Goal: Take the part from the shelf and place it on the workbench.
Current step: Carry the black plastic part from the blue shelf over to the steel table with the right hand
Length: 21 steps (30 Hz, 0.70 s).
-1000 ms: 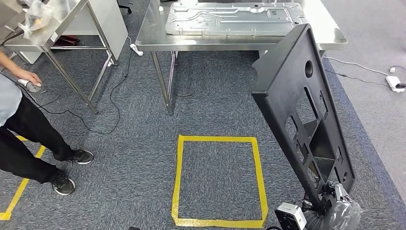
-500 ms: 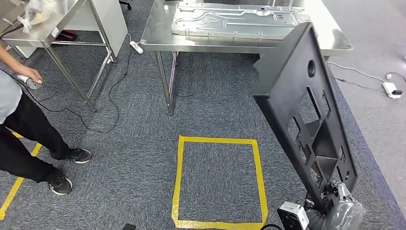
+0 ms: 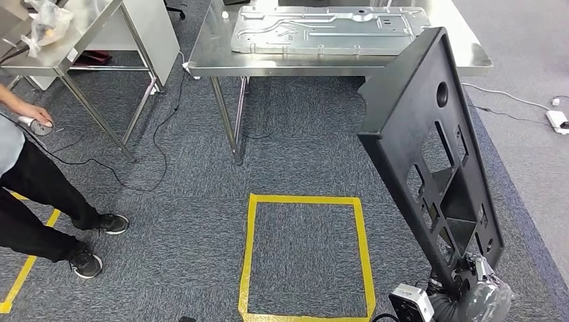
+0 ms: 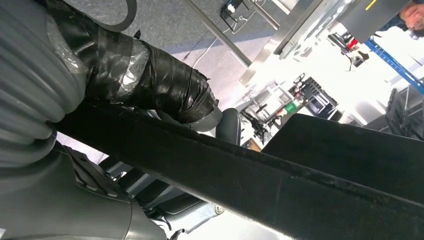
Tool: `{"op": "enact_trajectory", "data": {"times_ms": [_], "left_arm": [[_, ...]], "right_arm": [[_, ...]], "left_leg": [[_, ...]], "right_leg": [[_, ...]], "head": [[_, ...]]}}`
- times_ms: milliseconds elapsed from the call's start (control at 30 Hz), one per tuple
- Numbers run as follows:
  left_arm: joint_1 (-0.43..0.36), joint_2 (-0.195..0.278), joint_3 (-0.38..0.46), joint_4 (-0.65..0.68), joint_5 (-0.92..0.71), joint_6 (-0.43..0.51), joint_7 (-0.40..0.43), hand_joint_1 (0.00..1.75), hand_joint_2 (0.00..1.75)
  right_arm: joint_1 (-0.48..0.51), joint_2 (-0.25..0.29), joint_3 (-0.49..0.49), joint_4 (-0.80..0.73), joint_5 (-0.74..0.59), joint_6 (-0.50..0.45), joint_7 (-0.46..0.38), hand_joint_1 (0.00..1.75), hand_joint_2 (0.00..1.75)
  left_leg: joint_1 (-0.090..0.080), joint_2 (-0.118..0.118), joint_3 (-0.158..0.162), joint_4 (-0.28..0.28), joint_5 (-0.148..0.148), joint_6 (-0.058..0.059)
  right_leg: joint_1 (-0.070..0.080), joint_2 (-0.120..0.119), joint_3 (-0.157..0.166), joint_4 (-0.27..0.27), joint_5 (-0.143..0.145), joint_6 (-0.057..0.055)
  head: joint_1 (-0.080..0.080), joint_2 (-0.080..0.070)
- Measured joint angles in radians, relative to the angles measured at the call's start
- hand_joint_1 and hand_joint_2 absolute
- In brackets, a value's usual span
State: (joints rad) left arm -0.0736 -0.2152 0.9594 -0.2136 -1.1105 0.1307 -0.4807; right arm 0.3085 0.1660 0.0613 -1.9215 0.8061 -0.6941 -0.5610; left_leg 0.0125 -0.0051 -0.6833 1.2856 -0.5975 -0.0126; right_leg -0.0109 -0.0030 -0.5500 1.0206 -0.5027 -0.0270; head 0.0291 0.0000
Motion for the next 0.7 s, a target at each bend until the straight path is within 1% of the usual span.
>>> {"op": "enact_trajectory", "data": {"times_ms": [33,67,100,133,167,200,267,300,333,367,400,433,467,500,533,567,600,633,667,700], "left_arm": [[0.000,0.000,0.000,0.000,0.000,0.000,0.000,0.00,1.75],[0.000,0.000,0.000,0.000,0.000,0.000,0.000,0.00,1.75],[0.000,0.000,0.000,0.000,0.000,0.000,0.000,0.00,1.75],[-0.002,0.001,0.000,0.000,0.000,0.001,0.000,0.00,1.75],[-0.003,0.001,0.000,0.000,-0.001,0.001,-0.001,0.00,1.75],[-0.004,0.002,0.000,0.000,-0.001,0.001,-0.001,0.00,1.75],[-0.003,0.001,0.000,0.000,-0.001,0.000,-0.001,0.00,1.75],[-0.002,0.001,0.000,0.000,-0.001,0.000,-0.002,0.00,1.75],[-0.002,0.001,0.000,0.000,-0.001,-0.001,-0.002,0.00,1.75],[-0.002,0.001,0.000,0.000,-0.002,-0.001,-0.002,0.00,1.75],[-0.003,0.001,0.000,0.000,-0.002,-0.001,-0.002,0.00,1.75],[-0.003,0.001,0.000,0.000,-0.003,-0.001,-0.002,0.00,1.75],[-0.003,0.001,0.000,0.000,-0.003,-0.002,-0.002,0.00,1.75],[-0.003,0.001,0.000,0.000,-0.003,-0.002,-0.002,0.00,1.75],[-0.002,0.001,0.000,0.000,-0.004,-0.002,-0.002,0.00,1.75],[-0.001,0.000,0.000,0.000,-0.004,-0.002,-0.002,0.00,1.75],[-0.001,0.000,0.000,0.000,-0.004,-0.002,-0.002,0.00,1.75],[-0.001,0.000,0.000,0.000,-0.004,-0.002,-0.002,0.00,1.75],[-0.002,0.000,0.000,0.000,-0.004,-0.002,-0.003,0.00,1.75],[-0.003,0.000,0.000,0.000,-0.004,-0.001,-0.003,0.00,1.75]], "right_arm": [[0.000,0.000,-0.001,0.000,0.000,0.000,-0.001,1.75,1.75],[0.000,0.001,-0.002,0.000,0.000,0.000,-0.002,1.75,1.75],[0.000,0.002,-0.003,0.000,0.000,0.000,-0.002,1.75,1.75],[0.000,0.003,-0.003,0.000,0.000,0.000,-0.003,1.75,1.75],[-0.001,0.005,-0.004,0.000,0.000,0.000,-0.004,1.75,1.75],[-0.001,0.006,-0.004,-0.001,0.000,0.000,-0.005,1.75,1.75],[-0.001,0.007,-0.004,-0.002,0.001,0.000,-0.006,1.75,1.75],[-0.002,0.007,-0.004,-0.004,0.002,0.000,-0.006,1.75,1.75],[-0.002,0.007,-0.004,-0.005,0.002,0.000,-0.006,1.75,1.75],[-0.003,0.007,-0.004,-0.006,0.003,0.000,-0.007,1.75,1.75],[-0.003,0.007,-0.005,-0.007,0.003,0.000,-0.007,1.75,1.75],[-0.003,0.007,-0.005,-0.006,0.003,0.000,-0.008,1.75,1.75],[-0.003,0.007,-0.005,-0.006,0.003,0.000,-0.008,1.75,1.75],[-0.003,0.007,-0.005,-0.006,0.003,0.000,-0.008,1.75,1.75],[-0.003,0.007,-0.005,-0.006,0.003,0.000,-0.008,1.75,1.75],[-0.003,0.007,-0.005,-0.006,0.003,0.000,-0.008,1.75,1.75],[-0.004,0.007,-0.005,-0.006,0.003,0.000,-0.008,1.75,1.75],[-0.005,0.007,-0.005,-0.006,0.003,0.000,-0.008,1.75,1.75],[-0.006,0.007,-0.005,-0.006,0.004,0.000,-0.007,1.75,1.75],[-0.006,0.007,-0.005,-0.006,0.005,0.000,-0.007,1.75,1.75]], "left_leg": [[0.000,0.000,0.016,-0.048,0.040,0.004],[-0.001,0.000,0.042,-0.118,0.082,0.010],[-0.004,0.000,0.069,-0.181,0.111,0.016],[-0.007,0.001,0.091,-0.228,0.126,0.021],[-0.010,0.001,0.101,-0.251,0.126,0.025],[-0.013,0.001,0.105,-0.256,0.121,0.028],[-0.009,0.000,0.112,-0.268,0.121,0.035],[-0.006,0.000,0.117,-0.275,0.123,0.041],[-0.002,0.001,0.123,-0.282,0.124,0.046],[-0.001,0.001,0.127,-0.285,0.124,0.050],[-0.001,0.002,0.130,-0.286,0.122,0.053],[-0.002,0.001,0.132,-0.285,0.119,0.055],[-0.002,0.001,0.135,-0.285,0.115,0.055],[-0.001,0.000,0.140,-0.284,0.110,0.053],[-0.001,0.000,0.147,-0.282,0.104,0.051],[0.000,-0.001,0.154,-0.281,0.097,0.047],[-0.001,-0.002,0.159,-0.279,0.090,0.042],[-0.003,-0.002,0.162,-0.277,0.084,0.036],[-0.004,-0.003,0.162,-0.275,0.079,0.031],[-0.005,-0.003,0.162,-0.276,0.077,0.025]], "right_leg": [[0.001,0.001,0.007,0.000,-0.005,0.001],[0.001,0.002,0.014,0.000,-0.010,0.003],[0.003,0.002,0.019,0.001,-0.015,0.007],[0.004,0.002,0.021,0.002,-0.020,0.012],[0.005,0.002,0.022,0.002,-0.023,0.018],[0.005,0.002,0.022,0.001,-0.025,0.023],[0.005,0.001,0.026,-0.001,-0.029,0.034],[0.005,0.001,0.022,0.013,-0.039,0.038],[0.005,0.002,0.007,0.047,-0.058,0.043],[0.003,0.002,-0.021,0.101,-0.084,0.046],[0.001,0.003,-0.058,0.168,-0.112,0.049],[-0.001,0.003,-0.097,0.229,-0.131,0.052],[-0.003,0.003,-0.124,0.266,-0.131,0.055],[-0.005,0.002,-0.134,0.266,-0.111,0.057],[-0.008,0.002,-0.124,0.228,-0.073,0.058],[-0.010,0.002,-0.100,0.163,-0.028,0.057],[-0.010,0.002,-0.075,0.101,0.003,0.056],[-0.009,0.002,-0.054,0.055,0.020,0.053],[-0.006,0.003,-0.043,0.029,0.024,0.050],[-0.003,0.004,-0.040,0.025,0.017,0.045]], "head": [[0.000,0.000],[0.000,0.000],[0.000,0.000],[0.000,0.000],[0.000,0.000],[0.000,0.000],[0.001,0.000],[0.001,0.000],[0.002,0.000],[0.002,0.000],[0.002,0.000],[0.002,0.000],[0.002,0.000],[0.002,0.000],[0.002,0.000],[0.002,0.000],[0.002,0.000],[0.002,0.000],[0.002,0.000],[0.002,0.000]]}}
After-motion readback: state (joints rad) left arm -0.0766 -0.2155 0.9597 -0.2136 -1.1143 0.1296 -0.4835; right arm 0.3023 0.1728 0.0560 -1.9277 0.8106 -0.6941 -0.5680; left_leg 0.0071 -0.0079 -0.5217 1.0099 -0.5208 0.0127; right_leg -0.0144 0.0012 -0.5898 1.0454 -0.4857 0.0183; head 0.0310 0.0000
